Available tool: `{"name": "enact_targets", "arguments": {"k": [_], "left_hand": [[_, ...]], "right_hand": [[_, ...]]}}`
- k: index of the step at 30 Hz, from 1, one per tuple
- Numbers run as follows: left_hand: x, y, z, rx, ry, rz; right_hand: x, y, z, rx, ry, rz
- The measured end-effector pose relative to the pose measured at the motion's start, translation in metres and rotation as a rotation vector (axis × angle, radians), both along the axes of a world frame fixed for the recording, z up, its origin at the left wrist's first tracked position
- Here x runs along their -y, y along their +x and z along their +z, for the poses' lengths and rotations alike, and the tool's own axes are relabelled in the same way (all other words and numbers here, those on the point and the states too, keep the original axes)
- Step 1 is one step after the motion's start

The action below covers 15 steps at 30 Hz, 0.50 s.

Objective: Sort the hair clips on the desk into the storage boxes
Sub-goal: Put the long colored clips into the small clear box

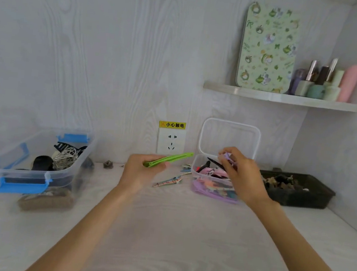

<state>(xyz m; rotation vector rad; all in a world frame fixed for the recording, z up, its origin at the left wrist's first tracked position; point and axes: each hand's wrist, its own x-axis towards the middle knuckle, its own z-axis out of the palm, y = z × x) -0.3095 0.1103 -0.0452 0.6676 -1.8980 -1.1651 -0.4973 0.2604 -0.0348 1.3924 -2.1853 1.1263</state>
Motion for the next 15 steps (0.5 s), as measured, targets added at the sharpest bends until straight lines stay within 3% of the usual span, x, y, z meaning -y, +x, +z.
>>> {"name": "enact_targets", "arguments": {"k": [2,4,7,15], "left_hand": [[0.002,-0.020,0.014,-0.065,0.048,-0.026],[0.005,-0.037,0.026,-0.092,0.036,-0.031],[0.011,-0.067,0.038,-0.066,-0.030,-0.056],[-0.013,-0.131,0.014,0.251,-0.263,-0.248]], "right_hand": [[0.012,-0.015,0.007,-0.013,0.020,0.044],[0.023,-0.025,0.004,-0.017,0.165,0.102],[0.025,-0.037,0.000,0.129,0.281,0.119],[-0.023,-0.058,0.007,0.035,0.328,-0.058]]}}
